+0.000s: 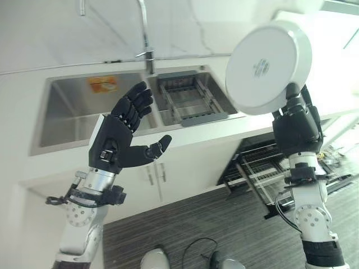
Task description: Place the dishes in the dishwasher.
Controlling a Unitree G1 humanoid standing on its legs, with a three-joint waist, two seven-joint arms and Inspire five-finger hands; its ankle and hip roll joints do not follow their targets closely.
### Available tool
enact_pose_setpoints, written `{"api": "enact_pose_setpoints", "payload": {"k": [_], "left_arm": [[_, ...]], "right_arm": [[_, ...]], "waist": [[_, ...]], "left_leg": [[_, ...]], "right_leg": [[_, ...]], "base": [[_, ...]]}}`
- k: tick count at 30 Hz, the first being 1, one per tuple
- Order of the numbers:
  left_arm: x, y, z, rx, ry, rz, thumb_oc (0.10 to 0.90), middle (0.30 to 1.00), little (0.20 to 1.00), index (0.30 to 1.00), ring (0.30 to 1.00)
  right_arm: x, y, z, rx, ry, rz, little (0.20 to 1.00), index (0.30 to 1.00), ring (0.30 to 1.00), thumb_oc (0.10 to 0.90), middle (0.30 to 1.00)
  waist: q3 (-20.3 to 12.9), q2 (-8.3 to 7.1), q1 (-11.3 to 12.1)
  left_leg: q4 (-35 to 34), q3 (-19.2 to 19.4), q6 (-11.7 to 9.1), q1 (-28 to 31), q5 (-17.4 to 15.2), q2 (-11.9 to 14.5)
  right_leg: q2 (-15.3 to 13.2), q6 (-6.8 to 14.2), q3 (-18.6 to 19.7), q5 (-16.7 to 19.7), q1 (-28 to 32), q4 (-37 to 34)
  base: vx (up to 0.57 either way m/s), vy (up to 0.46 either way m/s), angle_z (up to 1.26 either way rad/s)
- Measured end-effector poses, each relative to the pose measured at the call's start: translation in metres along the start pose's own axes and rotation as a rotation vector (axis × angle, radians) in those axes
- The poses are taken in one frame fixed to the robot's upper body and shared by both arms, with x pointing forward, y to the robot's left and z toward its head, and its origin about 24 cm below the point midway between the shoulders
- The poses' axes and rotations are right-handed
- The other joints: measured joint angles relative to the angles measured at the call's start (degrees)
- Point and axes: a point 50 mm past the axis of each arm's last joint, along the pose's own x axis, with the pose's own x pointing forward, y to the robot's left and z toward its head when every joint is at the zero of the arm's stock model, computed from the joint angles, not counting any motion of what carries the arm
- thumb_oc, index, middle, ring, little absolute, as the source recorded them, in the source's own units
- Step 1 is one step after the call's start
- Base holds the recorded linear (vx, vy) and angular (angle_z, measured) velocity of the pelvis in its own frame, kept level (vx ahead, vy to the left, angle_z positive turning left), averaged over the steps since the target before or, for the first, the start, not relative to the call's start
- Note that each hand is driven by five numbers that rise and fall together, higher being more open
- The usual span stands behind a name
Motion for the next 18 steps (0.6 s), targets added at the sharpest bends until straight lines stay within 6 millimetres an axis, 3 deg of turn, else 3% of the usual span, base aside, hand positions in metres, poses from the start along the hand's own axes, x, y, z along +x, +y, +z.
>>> {"api": "enact_pose_setpoints", "payload": {"k": [3, 6, 7, 8, 10, 12, 13, 18], "left_arm": [[0.002, -0.009, -0.005, -0.019, 0.015, -0.045, 0.8, 0.9, 0.9, 0.9, 0.9], [0.004, -0.018, -0.011, -0.017, 0.031, -0.093, 0.8, 0.9, 0.9, 0.9, 0.9], [0.005, -0.021, -0.012, -0.025, 0.032, -0.111, 0.8, 0.9, 0.9, 0.9, 0.9], [0.005, -0.024, -0.014, -0.032, 0.035, -0.127, 0.8, 0.9, 0.9, 0.9, 0.9], [0.005, -0.026, -0.014, -0.035, 0.035, -0.143, 0.8, 0.9, 0.9, 0.9, 0.9], [0.005, -0.025, -0.016, -0.032, 0.045, -0.143, 0.8, 0.9, 0.9, 0.9, 0.9], [0.005, -0.023, -0.018, -0.029, 0.05, -0.139, 0.8, 0.9, 0.9, 0.9, 0.9], [0.004, -0.022, -0.023, -0.027, 0.073, -0.129, 0.8, 0.9, 0.9, 0.9, 0.9]], "right_arm": [[-0.001, -0.002, 0.003, 0.017, -0.013, -0.011, 0.3, 0.3, 0.3, 0.4, 0.3], [-0.003, -0.007, 0.007, -0.001, -0.017, -0.032, 0.3, 0.3, 0.3, 0.4, 0.3], [-0.003, -0.007, 0.009, -0.005, -0.019, -0.034, 0.3, 0.3, 0.3, 0.4, 0.3], [-0.004, -0.007, 0.009, -0.006, -0.02, -0.034, 0.3, 0.3, 0.3, 0.4, 0.3], [-0.004, -0.007, 0.007, -0.004, -0.015, -0.033, 0.3, 0.3, 0.3, 0.4, 0.3], [-0.007, -0.007, 0.0, 0.018, -0.008, -0.046, 0.3, 0.3, 0.3, 0.4, 0.3], [-0.01, -0.008, -0.003, 0.019, 0.005, -0.051, 0.3, 0.3, 0.3, 0.4, 0.3], [-0.011, -0.007, -0.007, 0.03, 0.017, -0.048, 0.3, 0.3, 0.3, 0.4, 0.3]], "waist": [[0.0, 0.86, -1.77], [0.01, 2.33, -2.81], [0.03, 2.74, -2.74], [-0.02, 3.58, -2.75], [-0.13, 5.9, -2.36], [-0.07, 7.95, -2.26], [0.11, 7.76, -2.31], [0.71, 6.58, -2.29]], "left_leg": [[-4.96, 0.22, -1.57, 2.4, 3.86, 1.63], [-9.78, 0.59, -0.41, 4.87, 8.8, 0.91], [-8.5, 0.44, -0.6, 4.8, 7.89, -0.46], [-6.37, -1.51, -0.66, 4.58, 2.93, -5.64], [-4.24, -1.81, 0.96, 4.84, -1.46, -11.05], [-4.56, -3.42, 4.73, 5.42, -5.48, -14.44], [-5.28, -3.15, 7.42, 5.87, -5.34, -14.16], [-3.31, -4.23, 7.9, 5.26, -5.72, -14.03]], "right_leg": [[2.72, -2.86, -0.06, -1.42, -0.11, 0.37], [2.81, -4.62, -1.92, -2.84, 0.99, 0.46], [2.32, -4.86, -2.18, -2.98, 1.23, 0.33], [1.47, -4.75, -1.53, -2.73, 1.35, -0.22], [2.35, -4.95, -1.6, -2.2, 1.4, -0.7], [4.12, -5.0, -1.91, -2.18, 1.53, -0.35], [4.68, -5.0, -2.34, -2.23, 1.5, -0.08], [5.37, -4.48, -2.63, -1.55, 2.21, -2.49]], "base": [[0.06, -0.375, -0.17], [0.04, -0.162, 0.16], [0.05, -0.043, 0.32], [0.1, -0.048, 0.16], [0.1, -0.058, 0.01], [0.08, -0.055, -0.02], [0.13, -0.052, 0.05], [0.12, 0.044, 0.08]]}}
